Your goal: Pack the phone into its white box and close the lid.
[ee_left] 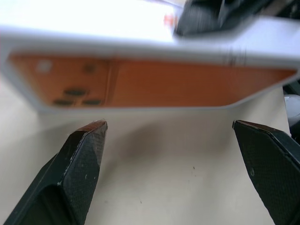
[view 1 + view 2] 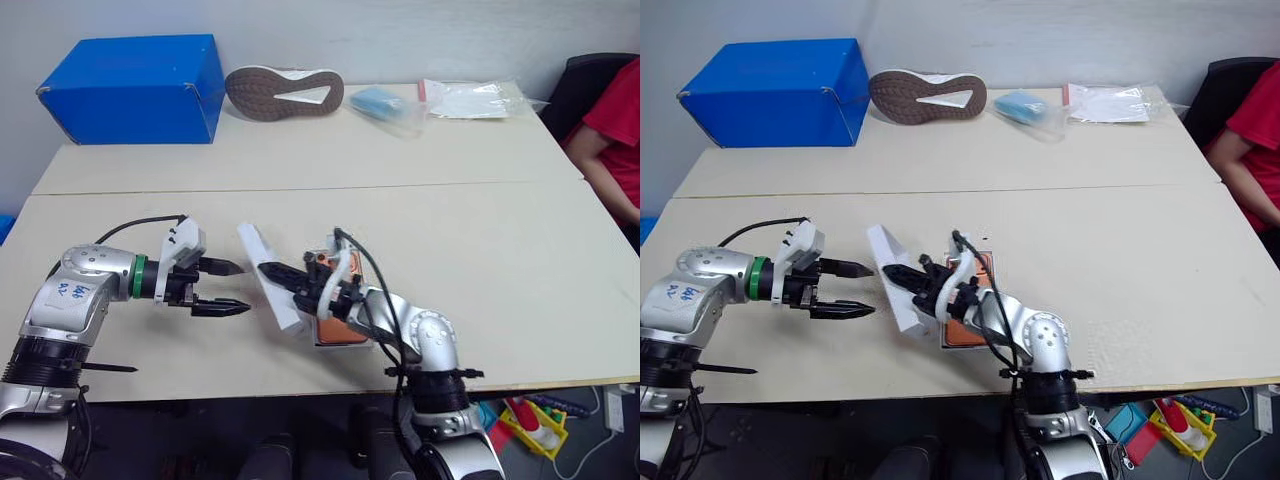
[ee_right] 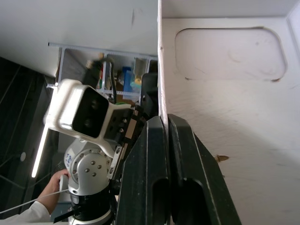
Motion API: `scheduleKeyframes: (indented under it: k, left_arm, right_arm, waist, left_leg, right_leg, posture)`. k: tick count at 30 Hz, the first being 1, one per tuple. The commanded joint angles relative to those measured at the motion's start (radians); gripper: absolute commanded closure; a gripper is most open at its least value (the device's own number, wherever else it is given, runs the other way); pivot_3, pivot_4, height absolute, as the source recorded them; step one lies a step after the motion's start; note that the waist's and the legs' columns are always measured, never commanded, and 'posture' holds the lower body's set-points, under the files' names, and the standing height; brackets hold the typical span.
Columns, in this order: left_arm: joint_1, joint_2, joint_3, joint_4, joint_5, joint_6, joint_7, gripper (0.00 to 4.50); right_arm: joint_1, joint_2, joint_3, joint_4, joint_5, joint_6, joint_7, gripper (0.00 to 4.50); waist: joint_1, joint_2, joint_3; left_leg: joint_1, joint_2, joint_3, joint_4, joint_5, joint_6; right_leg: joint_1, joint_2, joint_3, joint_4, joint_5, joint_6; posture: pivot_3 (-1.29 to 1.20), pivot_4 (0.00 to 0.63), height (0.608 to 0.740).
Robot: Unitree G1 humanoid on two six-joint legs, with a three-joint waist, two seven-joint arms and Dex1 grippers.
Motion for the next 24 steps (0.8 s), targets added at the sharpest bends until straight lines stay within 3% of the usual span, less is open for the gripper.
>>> scheduleKeyframes:
  k: [1,6,7,10,20,21,24]
  left_arm:
    - [-0.020,-0.001,0.014,0.008,0.007,-0.023,-0.005,0.00]
    - [-0.055,-0.045,-0.012,0.046,0.016,-0.029,-0.003,0.00]
    - [-0.059,-0.056,-0.019,0.046,0.016,-0.023,-0.003,0.19]
    - [-0.058,-0.093,-0.034,0.039,0.017,-0.022,0.001,0.92]
    - [-0.079,-0.239,-0.092,-0.004,0.042,-0.032,0.083,4.21]
    - [-0.083,-0.247,-0.100,-0.008,0.044,-0.031,0.083,4.45]
    - [-0.089,-0.253,-0.115,-0.010,0.052,-0.030,0.076,4.45]
  right_arm:
    - [0.050,-0.042,-0.019,-0.035,0.006,0.007,-0.059,4.49]
    - [0.082,-0.100,-0.025,-0.090,-0.008,0.002,-0.026,4.49]
    - [0.089,-0.109,-0.026,-0.100,-0.004,0.001,-0.023,4.50]
    - [0.106,-0.134,-0.019,-0.128,-0.001,0.000,-0.004,4.50]
    - [0.128,-0.200,-0.017,-0.174,-0.017,-0.017,0.024,4.50]
    - [0.128,-0.213,-0.015,-0.183,-0.021,-0.015,0.033,4.50]
    - [0.127,-0.246,-0.004,-0.205,-0.032,-0.009,0.062,4.50]
  waist:
    - [0.006,0.000,0.000]
    - [0.013,-0.001,-0.001]
    - [0.014,-0.001,-0.001]
    - [0.012,-0.001,-0.001]
    - [0.017,-0.002,-0.002]
    - [0.018,-0.002,-0.002]
    - [0.018,-0.002,-0.002]
  left_leg:
    - [0.000,0.000,0.000,0.000,0.000,0.000]
    - [0.000,0.001,0.000,0.000,0.000,-0.001]
    - [0.000,0.001,0.000,0.000,0.000,0.000]
    - [0.001,0.000,0.000,0.000,0.000,0.001]
    - [0.001,0.001,0.000,0.001,0.000,0.001]
    - [0.001,0.001,0.000,0.001,0.000,0.001]
    - [0.001,0.001,0.000,0.001,0.000,0.001]
  right_leg:
    - [0.000,0.000,0.000,0.000,0.000,0.000]
    - [0.002,0.000,0.000,-0.002,0.000,0.000]
    - [0.002,0.000,0.000,-0.002,0.000,0.000]
    - [0.003,0.000,0.000,-0.003,0.000,0.000]
    - [0.005,0.000,0.000,-0.006,0.000,0.000]
    - [0.005,0.000,0.000,-0.006,0.000,0.000]
    - [0.006,0.000,0.000,-0.006,0.000,0.000]
  posture:
    - [0.00,0.150,0.740]
    - [0.00,0.150,0.740]
    - [0.00,0.150,0.740]
    - [0.00,0.150,0.740]
    - [0.00,0.150,0.740]
    - [0.00,0.150,0.740]
    - [0.00,0.150,0.740]
